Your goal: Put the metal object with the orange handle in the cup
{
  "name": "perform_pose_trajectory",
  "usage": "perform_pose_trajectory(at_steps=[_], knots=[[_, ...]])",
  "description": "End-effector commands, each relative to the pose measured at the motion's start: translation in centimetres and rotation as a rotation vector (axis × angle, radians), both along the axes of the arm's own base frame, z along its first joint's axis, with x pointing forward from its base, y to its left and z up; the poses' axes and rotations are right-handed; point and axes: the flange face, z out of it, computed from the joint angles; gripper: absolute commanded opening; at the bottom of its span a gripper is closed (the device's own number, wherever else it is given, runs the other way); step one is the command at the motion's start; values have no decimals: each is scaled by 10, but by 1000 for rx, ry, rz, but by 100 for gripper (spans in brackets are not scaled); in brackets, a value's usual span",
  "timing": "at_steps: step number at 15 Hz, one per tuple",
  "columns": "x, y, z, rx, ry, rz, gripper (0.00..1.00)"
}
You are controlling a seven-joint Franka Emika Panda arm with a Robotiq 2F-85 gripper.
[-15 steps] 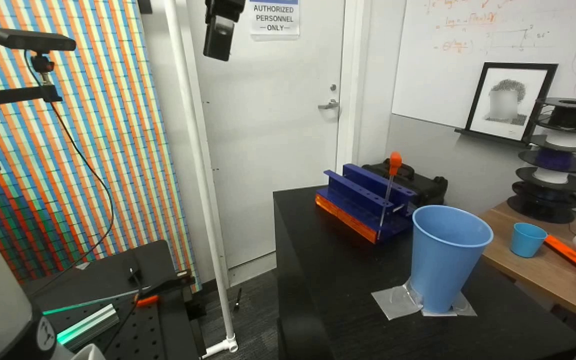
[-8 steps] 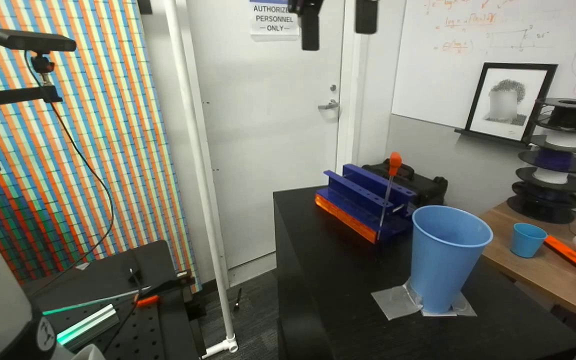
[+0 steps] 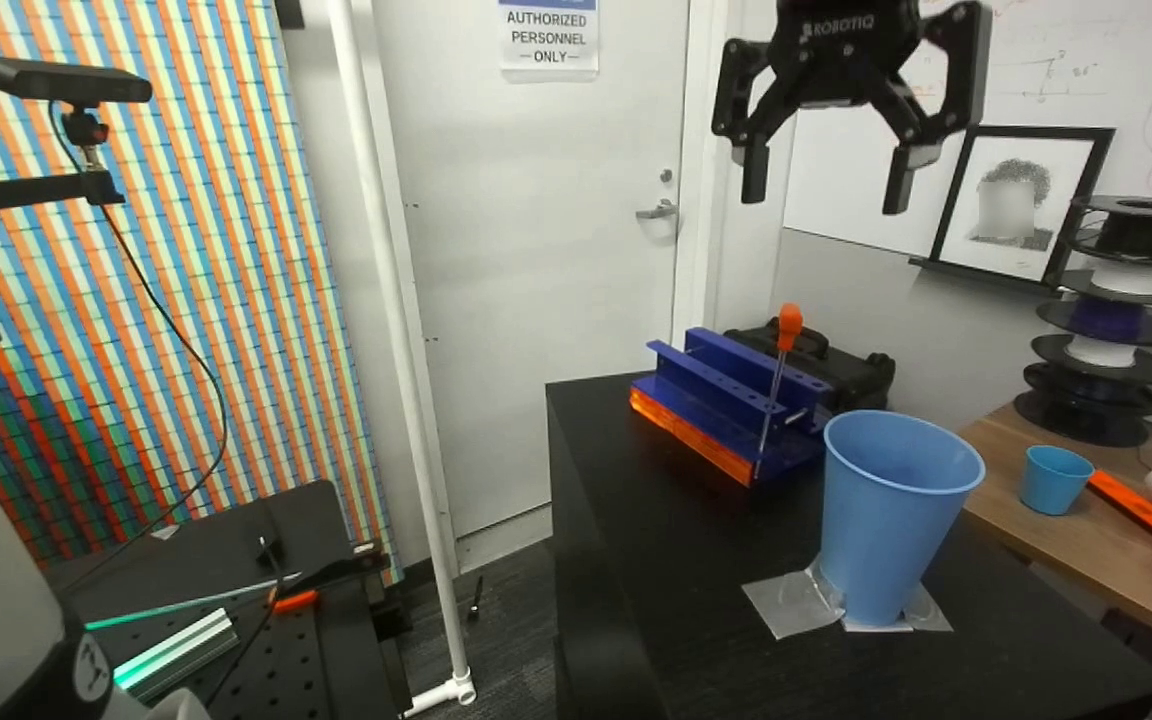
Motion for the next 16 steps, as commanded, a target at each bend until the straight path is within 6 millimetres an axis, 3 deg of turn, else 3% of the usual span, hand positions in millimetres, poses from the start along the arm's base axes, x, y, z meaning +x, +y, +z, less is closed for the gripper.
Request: perform_pose_trajectory(at_steps=[1,8,16], knots=[[51,17,-23,74,45,144,100],[105,16,-73,80,137,249,100],[117,65,-108,84,252,343,100]])
